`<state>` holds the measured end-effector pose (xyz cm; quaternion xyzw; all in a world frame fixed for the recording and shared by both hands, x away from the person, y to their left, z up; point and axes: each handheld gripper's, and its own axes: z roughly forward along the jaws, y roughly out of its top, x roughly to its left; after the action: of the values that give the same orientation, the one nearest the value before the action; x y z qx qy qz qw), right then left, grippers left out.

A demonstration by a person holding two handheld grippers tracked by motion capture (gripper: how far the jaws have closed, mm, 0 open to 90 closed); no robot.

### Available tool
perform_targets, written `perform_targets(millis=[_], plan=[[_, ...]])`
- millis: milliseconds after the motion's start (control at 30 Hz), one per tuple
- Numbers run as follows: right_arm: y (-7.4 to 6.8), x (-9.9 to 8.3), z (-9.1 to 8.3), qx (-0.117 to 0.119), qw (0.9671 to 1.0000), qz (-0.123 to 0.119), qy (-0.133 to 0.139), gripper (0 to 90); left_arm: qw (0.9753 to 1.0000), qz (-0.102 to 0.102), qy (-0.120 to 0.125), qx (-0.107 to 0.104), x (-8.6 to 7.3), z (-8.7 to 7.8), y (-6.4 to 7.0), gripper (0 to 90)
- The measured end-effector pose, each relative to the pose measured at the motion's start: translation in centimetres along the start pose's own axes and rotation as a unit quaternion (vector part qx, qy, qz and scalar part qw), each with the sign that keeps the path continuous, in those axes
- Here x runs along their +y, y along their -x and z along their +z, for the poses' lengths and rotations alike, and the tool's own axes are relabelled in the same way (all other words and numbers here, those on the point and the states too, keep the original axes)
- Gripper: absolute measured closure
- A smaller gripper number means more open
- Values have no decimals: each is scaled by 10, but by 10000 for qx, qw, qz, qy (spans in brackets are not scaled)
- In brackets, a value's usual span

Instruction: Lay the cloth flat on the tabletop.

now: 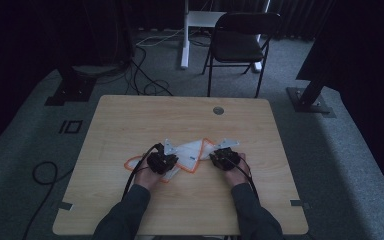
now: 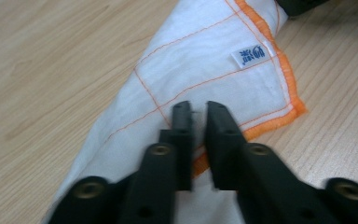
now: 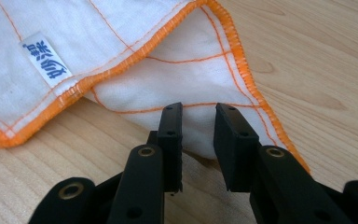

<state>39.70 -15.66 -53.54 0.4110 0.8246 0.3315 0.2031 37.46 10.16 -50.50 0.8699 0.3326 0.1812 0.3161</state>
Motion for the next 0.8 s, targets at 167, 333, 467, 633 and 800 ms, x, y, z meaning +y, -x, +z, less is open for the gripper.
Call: perform_targets(millis=[167, 333, 467, 633, 800], plan=[[0, 0, 0, 6, 10000, 3, 4, 727, 10000, 16, -11, 78, 2, 0, -1, 893], [0, -1, 0, 16, 10000, 16, 0, 728, 9996, -268, 108, 79, 4, 0, -13, 896], [0, -2, 0, 39, 10000, 2, 0, 734, 9979, -580, 215, 181, 4, -2, -28, 896], [2, -3, 0, -7, 10000, -1, -21, 765, 9935, -1078, 221, 297, -2, -5, -54, 898], [3, -3, -2, -83, 9999, -46, -63, 850, 9908, -1295, 39, 393, -13, -1, -69, 900]])
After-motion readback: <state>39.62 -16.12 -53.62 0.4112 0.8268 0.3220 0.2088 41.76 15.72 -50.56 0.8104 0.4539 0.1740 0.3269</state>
